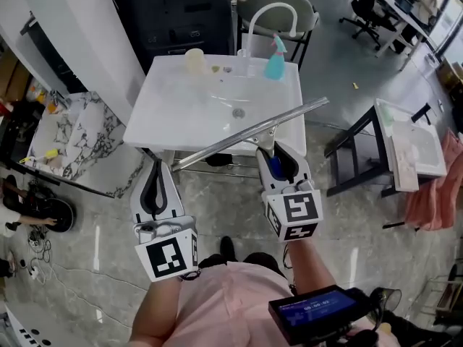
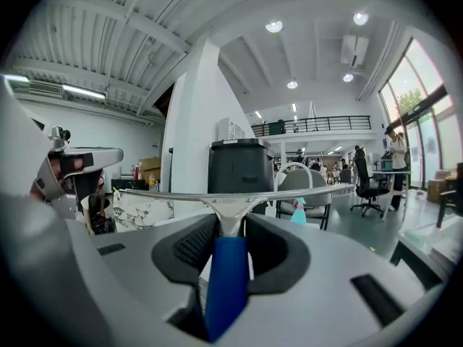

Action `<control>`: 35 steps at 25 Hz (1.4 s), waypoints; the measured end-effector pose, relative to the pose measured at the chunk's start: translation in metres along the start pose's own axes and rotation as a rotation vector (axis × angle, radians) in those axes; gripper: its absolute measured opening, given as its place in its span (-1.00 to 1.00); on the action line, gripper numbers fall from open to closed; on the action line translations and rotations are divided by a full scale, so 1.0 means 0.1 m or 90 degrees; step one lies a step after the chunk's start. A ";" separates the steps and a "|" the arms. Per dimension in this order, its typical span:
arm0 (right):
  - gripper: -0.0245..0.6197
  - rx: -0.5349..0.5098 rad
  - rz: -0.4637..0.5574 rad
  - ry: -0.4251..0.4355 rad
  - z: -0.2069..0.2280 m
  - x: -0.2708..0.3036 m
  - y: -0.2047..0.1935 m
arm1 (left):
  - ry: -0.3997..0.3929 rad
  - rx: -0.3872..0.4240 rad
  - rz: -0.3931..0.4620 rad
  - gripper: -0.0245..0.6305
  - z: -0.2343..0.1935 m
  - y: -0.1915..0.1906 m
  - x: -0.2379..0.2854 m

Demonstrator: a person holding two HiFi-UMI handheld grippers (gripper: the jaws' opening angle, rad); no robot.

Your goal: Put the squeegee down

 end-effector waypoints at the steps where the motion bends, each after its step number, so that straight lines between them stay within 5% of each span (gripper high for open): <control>1: -0.54 -0.002 0.002 -0.002 0.02 0.05 0.04 | -0.002 -0.002 0.002 -0.90 -0.01 0.01 0.07; 19: -0.54 0.019 -0.007 -0.013 0.71 0.85 0.01 | -0.037 0.010 -0.020 -0.90 0.39 -0.30 1.09; 35: -0.54 0.010 0.044 0.074 1.37 1.81 0.41 | 0.050 0.046 0.007 -0.90 0.61 -0.09 2.04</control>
Point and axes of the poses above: the fingertips, and each gripper's own axes: x forward along the fingers, z to its right, y out of its top, the point moved 5 cm from there along -x, backward along the fingers, and after that the axes turned 13 degrees about y, right-handed, at the moved point
